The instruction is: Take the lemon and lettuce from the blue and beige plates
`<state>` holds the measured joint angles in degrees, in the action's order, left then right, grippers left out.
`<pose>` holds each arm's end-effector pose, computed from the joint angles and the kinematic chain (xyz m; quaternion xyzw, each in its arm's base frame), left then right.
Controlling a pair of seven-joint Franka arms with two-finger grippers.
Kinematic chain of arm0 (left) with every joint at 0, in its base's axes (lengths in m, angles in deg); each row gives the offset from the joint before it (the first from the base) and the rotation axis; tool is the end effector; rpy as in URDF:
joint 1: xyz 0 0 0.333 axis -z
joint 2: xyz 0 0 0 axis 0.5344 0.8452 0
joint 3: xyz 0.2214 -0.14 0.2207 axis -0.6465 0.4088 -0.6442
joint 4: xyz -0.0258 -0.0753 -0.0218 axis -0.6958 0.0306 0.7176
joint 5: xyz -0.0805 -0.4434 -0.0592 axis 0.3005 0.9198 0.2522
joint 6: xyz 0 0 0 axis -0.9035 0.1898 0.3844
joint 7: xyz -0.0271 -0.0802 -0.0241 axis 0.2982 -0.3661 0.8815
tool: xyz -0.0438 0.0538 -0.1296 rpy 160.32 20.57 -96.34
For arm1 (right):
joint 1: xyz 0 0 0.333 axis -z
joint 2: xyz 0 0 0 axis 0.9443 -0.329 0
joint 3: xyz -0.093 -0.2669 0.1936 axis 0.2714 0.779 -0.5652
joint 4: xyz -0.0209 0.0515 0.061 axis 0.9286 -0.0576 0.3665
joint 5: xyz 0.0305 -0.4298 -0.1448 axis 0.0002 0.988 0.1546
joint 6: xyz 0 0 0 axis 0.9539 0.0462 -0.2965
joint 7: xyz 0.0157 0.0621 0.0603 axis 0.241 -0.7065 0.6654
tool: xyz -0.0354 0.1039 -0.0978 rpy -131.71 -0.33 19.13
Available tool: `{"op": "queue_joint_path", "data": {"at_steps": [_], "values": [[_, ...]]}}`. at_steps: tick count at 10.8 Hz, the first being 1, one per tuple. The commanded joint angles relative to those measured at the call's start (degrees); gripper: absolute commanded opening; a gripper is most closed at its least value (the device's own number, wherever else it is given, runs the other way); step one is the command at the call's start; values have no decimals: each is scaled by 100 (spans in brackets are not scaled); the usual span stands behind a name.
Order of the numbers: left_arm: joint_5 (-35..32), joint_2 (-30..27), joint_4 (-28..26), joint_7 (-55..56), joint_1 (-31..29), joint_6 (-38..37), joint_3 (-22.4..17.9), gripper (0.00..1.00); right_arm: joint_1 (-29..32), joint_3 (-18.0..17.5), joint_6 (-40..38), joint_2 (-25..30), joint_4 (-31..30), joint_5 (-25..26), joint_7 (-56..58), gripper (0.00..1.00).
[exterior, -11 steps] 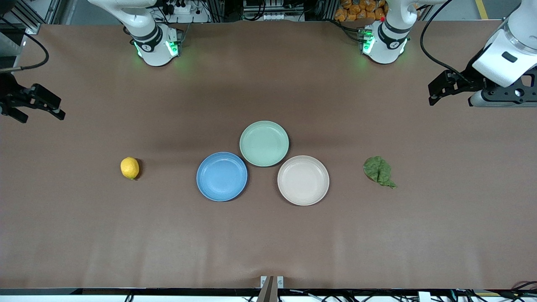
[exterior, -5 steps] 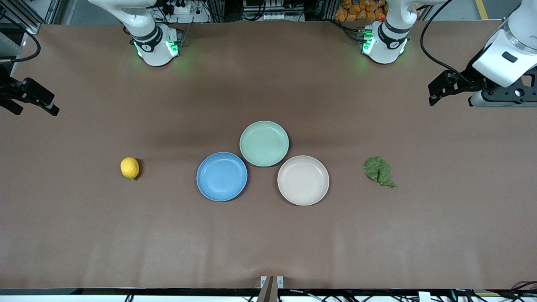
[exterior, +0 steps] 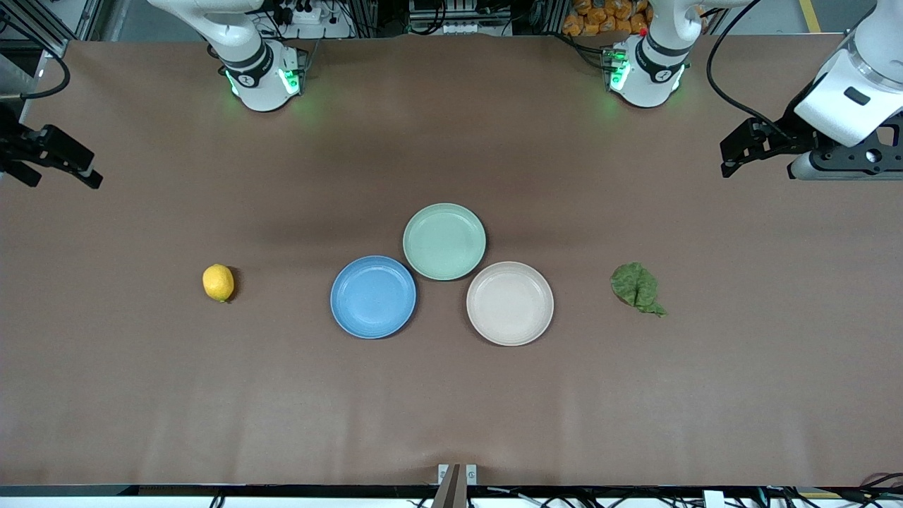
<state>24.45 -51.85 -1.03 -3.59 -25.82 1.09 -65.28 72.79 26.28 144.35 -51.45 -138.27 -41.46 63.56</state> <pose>0.5957 -0.1161 0.6321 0.9997 -0.0170 0.0148 0.0011 0.5971 -0.0141 0.6443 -0.9985 0.0389 -0.0322 0.0195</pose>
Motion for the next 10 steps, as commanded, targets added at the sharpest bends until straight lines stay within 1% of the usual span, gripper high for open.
{"op": "queue_joint_path", "data": {"at_steps": [1,2,3,4,10], "values": [[124,2,89,-84,-25,-108,1,100,-42,0,-446,-378,543,248,-126,100],[124,2,89,-93,-25,-108,1,100,-68,9,-464,-378,534,257,-135,100],[124,11,89,-102,-25,-108,1,100,-129,9,-447,-387,517,457,-127,100],[124,2,89,-93,-25,-108,1,100,-164,62,-421,-387,517,546,-118,100],[124,11,89,-84,-25,-108,1,100,-331,185,-227,-440,526,564,-91,100]]}}
